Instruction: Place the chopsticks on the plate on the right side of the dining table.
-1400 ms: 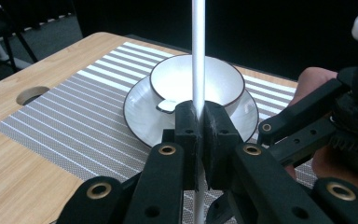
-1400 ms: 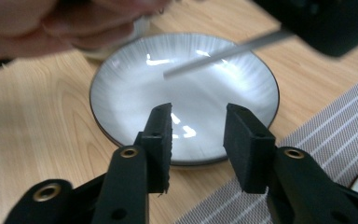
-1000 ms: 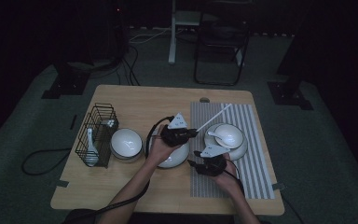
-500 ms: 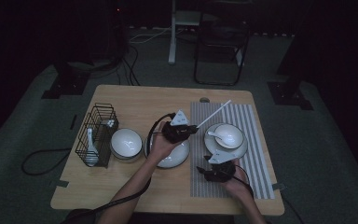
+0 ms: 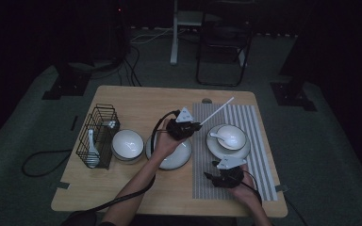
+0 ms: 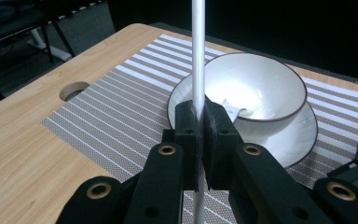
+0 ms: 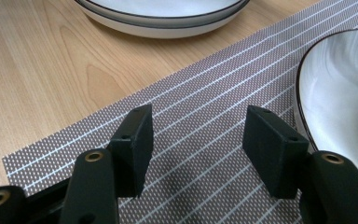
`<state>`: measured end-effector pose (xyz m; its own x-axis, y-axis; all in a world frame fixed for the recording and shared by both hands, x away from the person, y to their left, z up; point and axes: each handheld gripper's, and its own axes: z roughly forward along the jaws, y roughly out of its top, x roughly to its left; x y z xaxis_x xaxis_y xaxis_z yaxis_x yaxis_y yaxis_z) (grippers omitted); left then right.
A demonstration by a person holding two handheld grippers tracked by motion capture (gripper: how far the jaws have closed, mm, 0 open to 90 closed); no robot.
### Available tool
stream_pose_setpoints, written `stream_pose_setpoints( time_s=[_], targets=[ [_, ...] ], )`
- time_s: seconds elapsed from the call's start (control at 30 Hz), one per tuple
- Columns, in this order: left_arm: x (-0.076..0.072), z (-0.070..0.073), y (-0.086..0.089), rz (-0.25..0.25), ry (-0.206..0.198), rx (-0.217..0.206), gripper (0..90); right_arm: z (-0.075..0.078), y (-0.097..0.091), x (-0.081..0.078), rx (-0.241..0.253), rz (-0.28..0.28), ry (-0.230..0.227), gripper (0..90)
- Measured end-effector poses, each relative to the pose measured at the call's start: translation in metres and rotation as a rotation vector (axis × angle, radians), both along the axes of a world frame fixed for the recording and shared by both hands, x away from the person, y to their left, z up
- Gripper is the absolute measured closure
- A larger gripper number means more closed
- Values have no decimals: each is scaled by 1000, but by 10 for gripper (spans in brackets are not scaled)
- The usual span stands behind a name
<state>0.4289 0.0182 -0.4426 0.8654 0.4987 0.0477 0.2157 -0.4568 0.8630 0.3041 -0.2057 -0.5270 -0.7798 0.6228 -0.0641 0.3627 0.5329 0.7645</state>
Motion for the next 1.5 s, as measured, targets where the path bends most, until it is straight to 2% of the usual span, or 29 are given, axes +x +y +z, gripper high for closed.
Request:
stream_pose_setpoints(
  time_s=[0.33,0.77,1.07,1.1,1.5],
  targets=[
    [9,4,-3,8,-3,13,861,-6,-14,-7,32,-19,23,419],
    [22,-1,-12,19,13,32,861,-9,-15,-5,48,-16,40,411],
    [26,-16,-19,21,43,43,861,-12,-16,-4,47,-15,49,403],
    [27,-22,-22,21,53,54,861,-14,-15,-5,46,-12,56,403],
    [28,-34,-33,13,58,112,860,-18,-14,-5,24,-5,65,401]
  ],
)
